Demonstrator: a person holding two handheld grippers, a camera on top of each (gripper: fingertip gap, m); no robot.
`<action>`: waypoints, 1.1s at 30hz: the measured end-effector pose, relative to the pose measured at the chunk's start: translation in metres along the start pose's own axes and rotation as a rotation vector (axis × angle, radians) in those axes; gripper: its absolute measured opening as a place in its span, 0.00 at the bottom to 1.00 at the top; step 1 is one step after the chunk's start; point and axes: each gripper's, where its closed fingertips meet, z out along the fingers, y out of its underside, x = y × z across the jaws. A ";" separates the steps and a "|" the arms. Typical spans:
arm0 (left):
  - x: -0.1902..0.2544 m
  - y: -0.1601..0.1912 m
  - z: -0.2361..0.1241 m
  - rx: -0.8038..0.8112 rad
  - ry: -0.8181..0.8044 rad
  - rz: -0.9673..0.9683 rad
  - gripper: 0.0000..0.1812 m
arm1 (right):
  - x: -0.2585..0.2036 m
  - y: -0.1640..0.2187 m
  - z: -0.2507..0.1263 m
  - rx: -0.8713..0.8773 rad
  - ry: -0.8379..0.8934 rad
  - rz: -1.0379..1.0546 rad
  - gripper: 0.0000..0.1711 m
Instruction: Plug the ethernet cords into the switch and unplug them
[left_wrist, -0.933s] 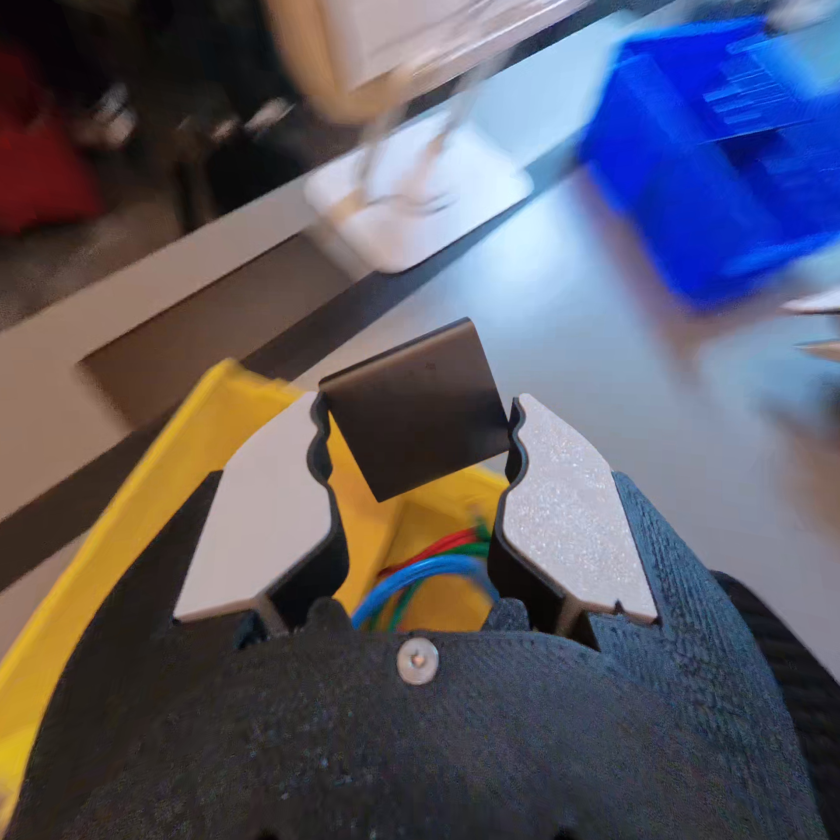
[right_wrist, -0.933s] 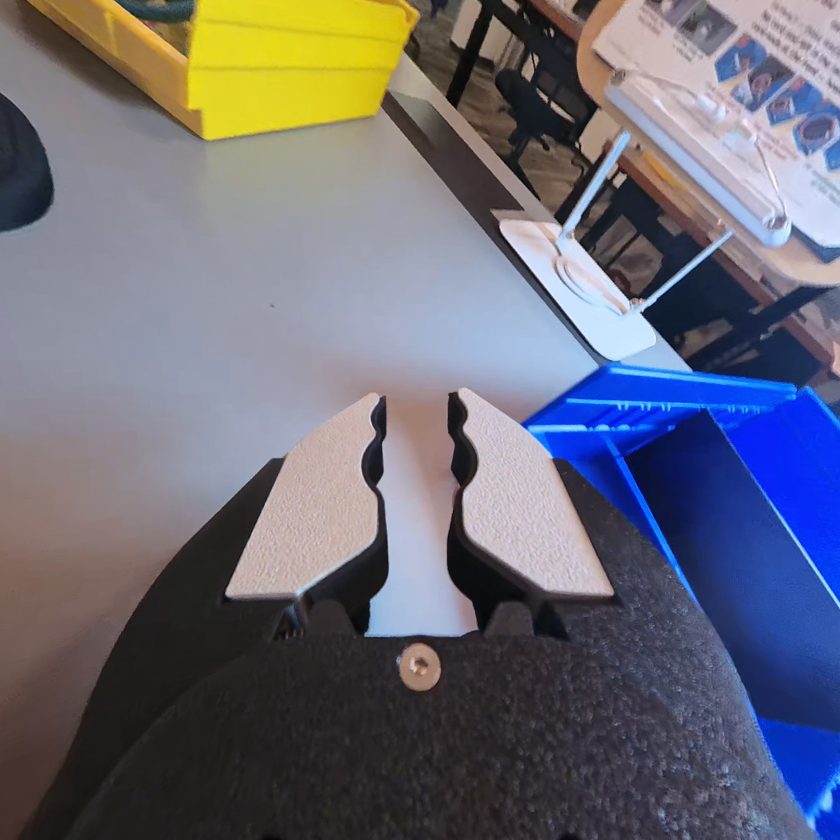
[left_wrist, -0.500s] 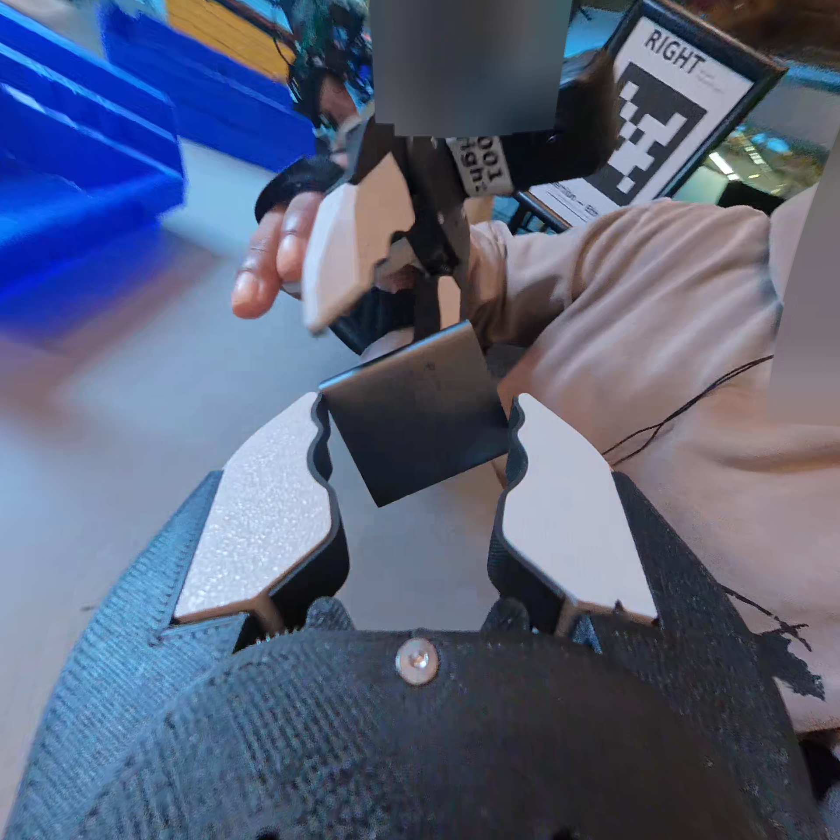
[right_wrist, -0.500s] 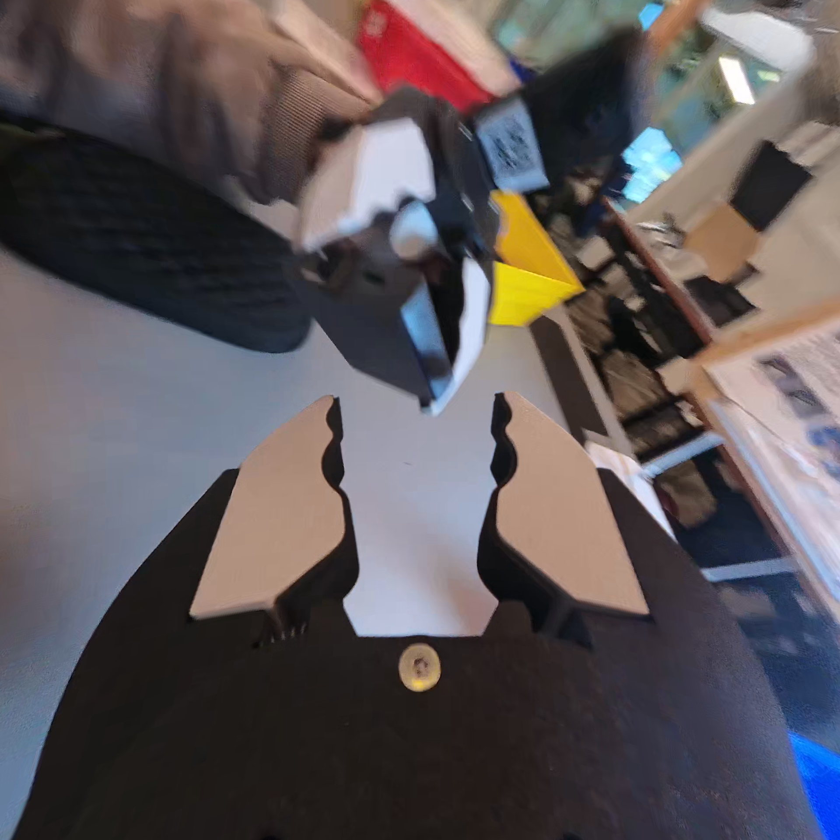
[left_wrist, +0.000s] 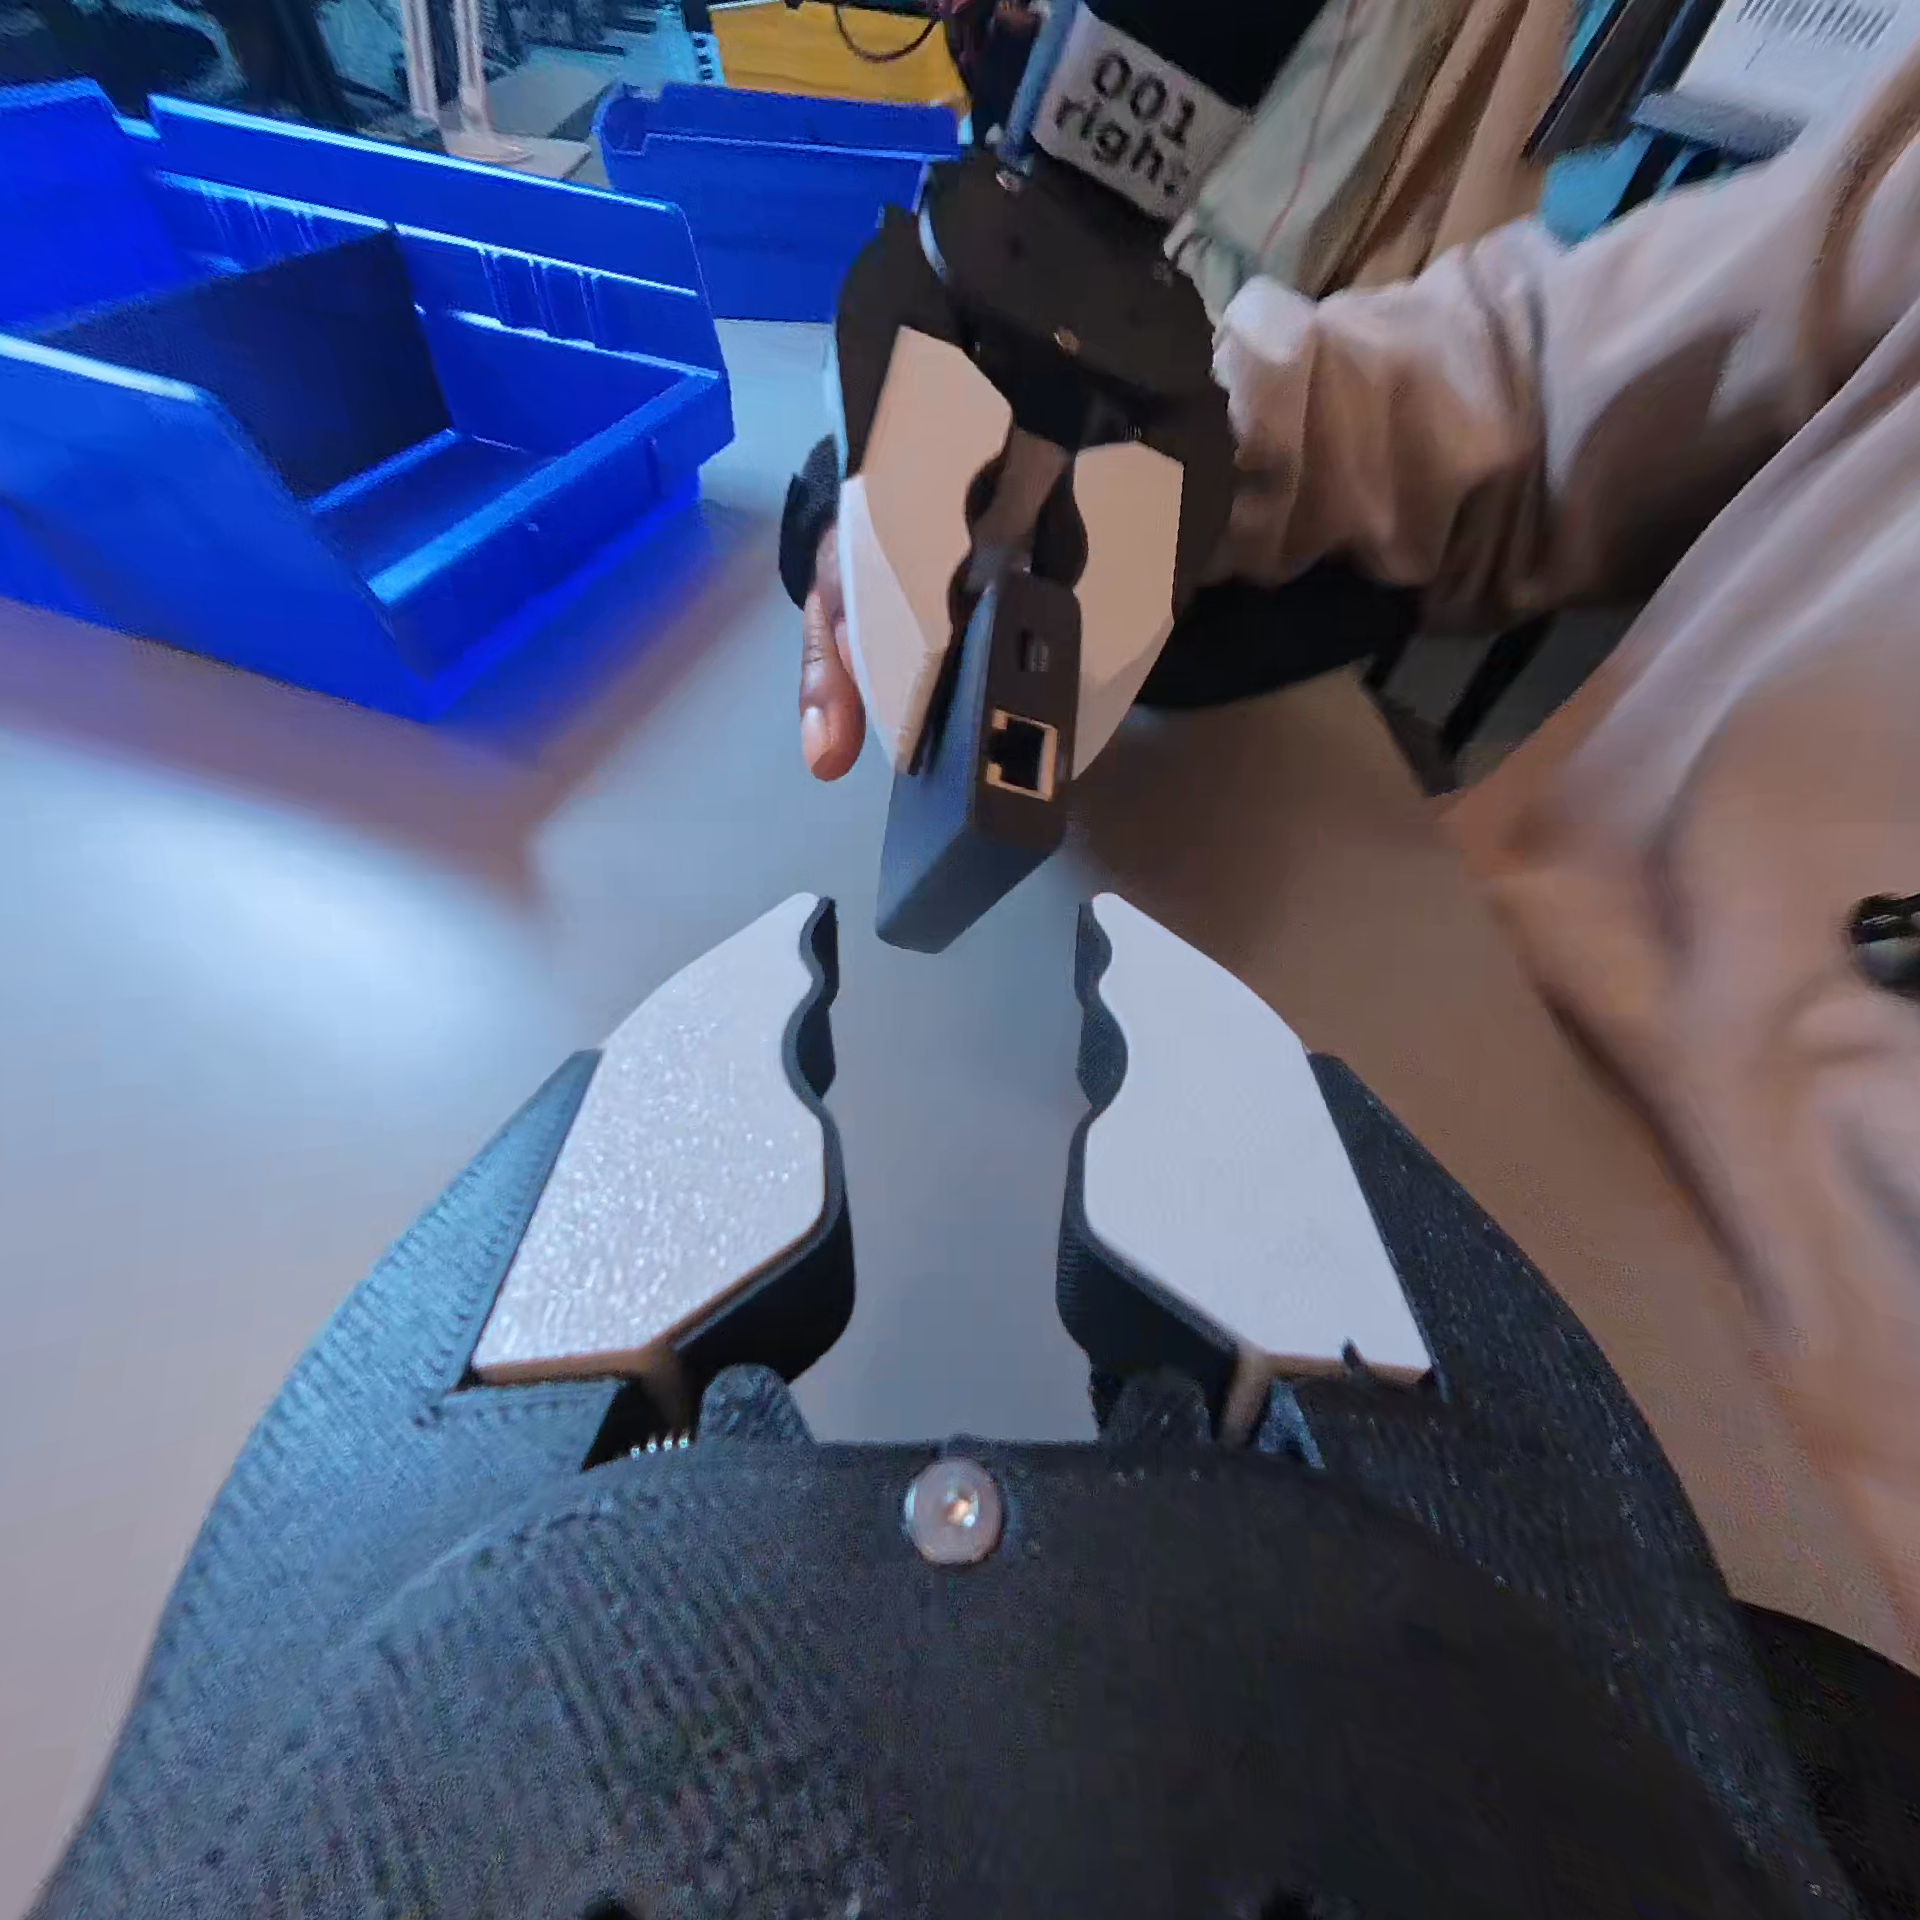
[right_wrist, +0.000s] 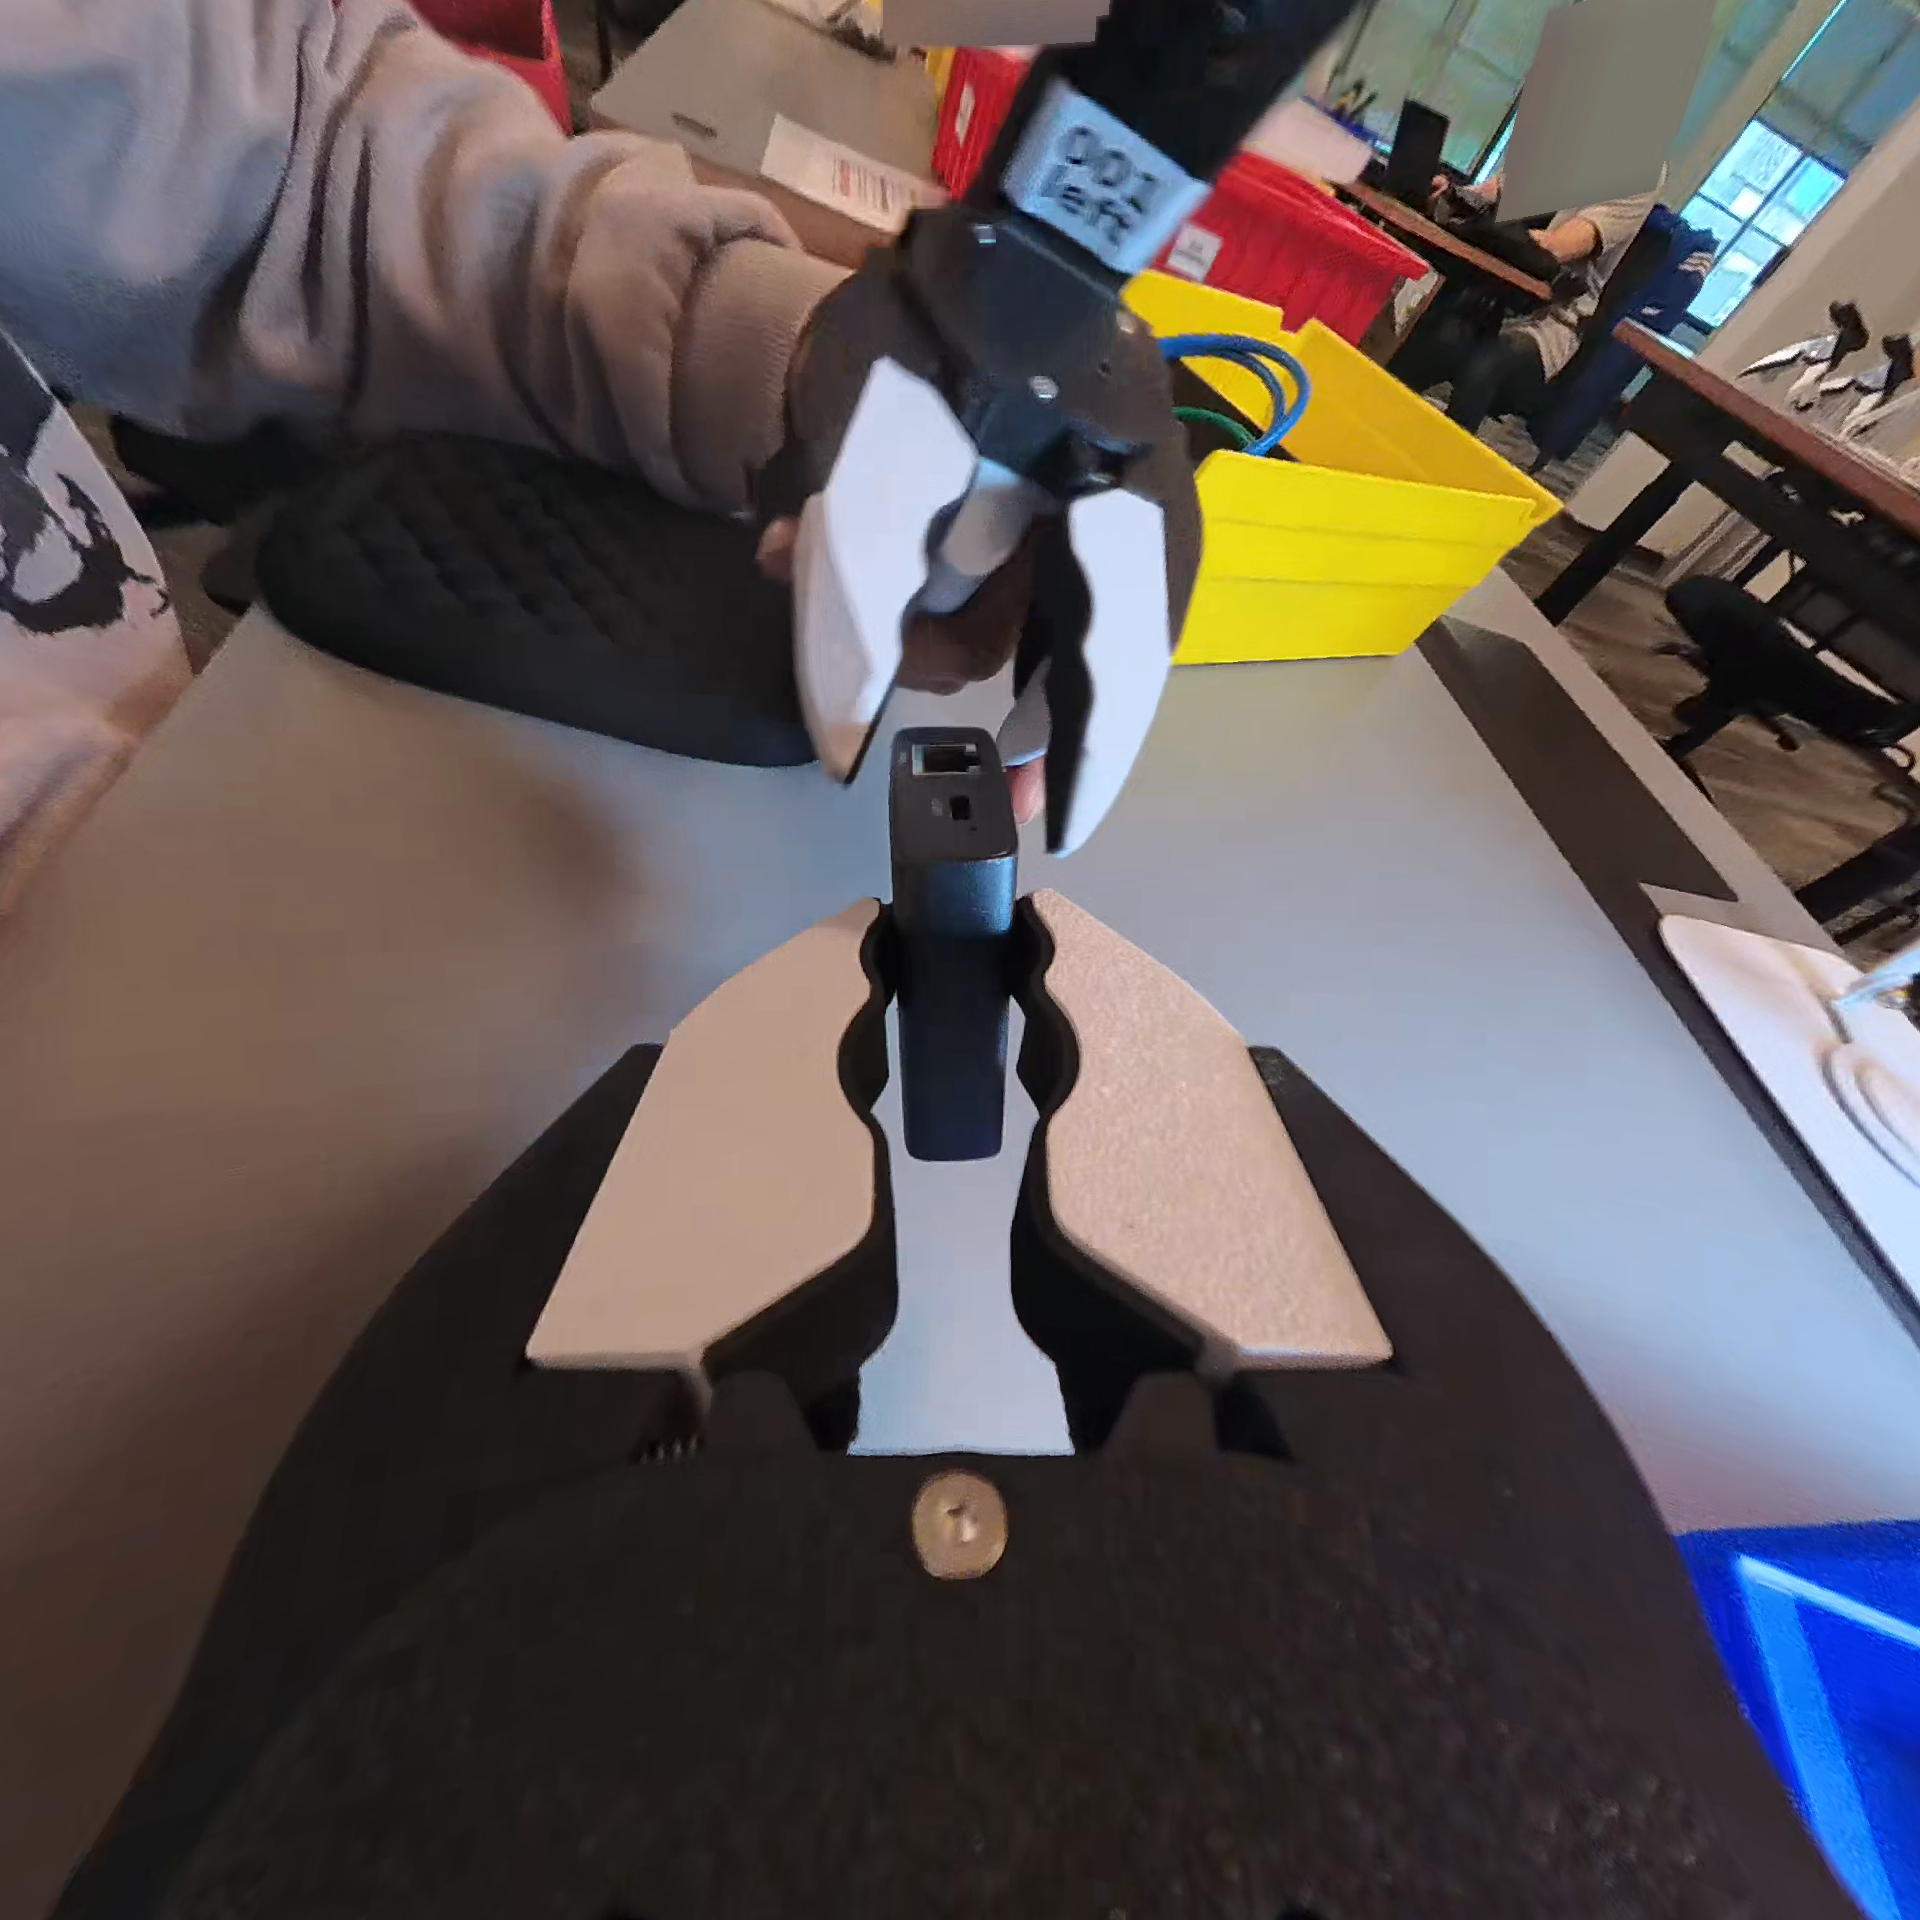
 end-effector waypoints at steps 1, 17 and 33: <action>0.001 0.000 0.004 -0.017 -0.044 0.065 0.23 | 0.001 -0.001 0.000 0.011 0.000 0.012 0.12; 0.022 -0.051 -0.012 0.386 -0.075 0.174 0.11 | 0.005 -0.034 -0.006 0.243 -0.010 0.199 0.20; 0.007 -0.007 0.007 0.070 -0.209 0.378 0.12 | -0.003 -0.014 0.002 -0.025 0.030 -0.008 0.12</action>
